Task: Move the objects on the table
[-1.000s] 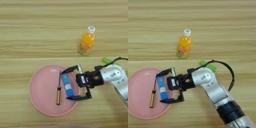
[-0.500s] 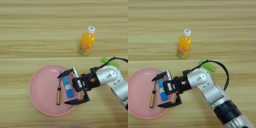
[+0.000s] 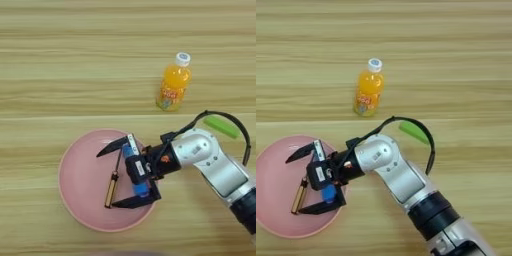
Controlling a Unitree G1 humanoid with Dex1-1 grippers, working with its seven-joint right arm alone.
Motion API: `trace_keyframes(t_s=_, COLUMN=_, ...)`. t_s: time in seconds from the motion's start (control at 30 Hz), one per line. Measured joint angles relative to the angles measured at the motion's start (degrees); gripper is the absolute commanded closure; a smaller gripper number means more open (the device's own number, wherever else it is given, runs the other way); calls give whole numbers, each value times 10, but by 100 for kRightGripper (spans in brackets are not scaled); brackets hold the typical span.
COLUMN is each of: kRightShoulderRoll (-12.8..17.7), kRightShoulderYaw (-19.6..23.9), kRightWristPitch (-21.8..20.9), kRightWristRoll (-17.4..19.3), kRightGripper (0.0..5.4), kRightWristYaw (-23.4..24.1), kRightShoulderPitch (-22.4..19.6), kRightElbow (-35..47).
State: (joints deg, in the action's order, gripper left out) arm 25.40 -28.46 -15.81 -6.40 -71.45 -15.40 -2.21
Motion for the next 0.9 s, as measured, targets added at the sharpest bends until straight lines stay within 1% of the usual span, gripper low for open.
trace_keyframes(t_s=0.23, kRightShoulderRoll=-5, kRightShoulderYaw=-18, kRightWristPitch=6, kRightWristRoll=-16, kRightGripper=8, kRightWristYaw=-4, kRightShoulderPitch=-22, kRightElbow=-19)
trace_keyframes(t_s=0.4, kRightShoulderRoll=-19, kRightShoulderYaw=-24, kRightWristPitch=28, kRightWristRoll=-12, kRightGripper=8, kRightWristYaw=-6, kRightShoulderPitch=-39, kRightElbow=-45)
trace_keyframes(t_s=0.53, kRightShoulderRoll=-27, kRightShoulderYaw=-26, kRightWristPitch=52, kRightWristRoll=-4, kRightGripper=49, kRightWristYaw=-17, kRightShoulderPitch=-48, kRightElbow=-58)
trace_keyframes(t_s=0.57, kRightShoulderRoll=-30, kRightShoulderYaw=-27, kRightWristPitch=55, kRightWristRoll=-2, kRightGripper=54, kRightWristYaw=-19, kRightShoulderPitch=-49, kRightElbow=-62)
trace_keyframes(t_s=0.67, kRightShoulderRoll=-34, kRightShoulderYaw=-30, kRightWristPitch=64, kRightWristRoll=-1, kRightGripper=93, kRightWristYaw=-26, kRightShoulderPitch=-54, kRightElbow=-69)
trace_keyframes(t_s=0.73, kRightShoulderRoll=-37, kRightShoulderYaw=-36, kRightWristPitch=66, kRightWristRoll=-1, kRightGripper=108, kRightWristYaw=-30, kRightShoulderPitch=-61, kRightElbow=-74)
trace_keyframes(t_s=0.87, kRightShoulderRoll=-38, kRightShoulderYaw=-45, kRightWristPitch=68, kRightWristRoll=-1, kRightGripper=162, kRightWristYaw=-41, kRightShoulderPitch=-69, kRightElbow=-81)
trace_keyframes(t_s=0.9, kRightShoulderRoll=-38, kRightShoulderYaw=-49, kRightWristPitch=68, kRightWristRoll=-1, kRightGripper=168, kRightWristYaw=-43, kRightShoulderPitch=-73, kRightElbow=-83)
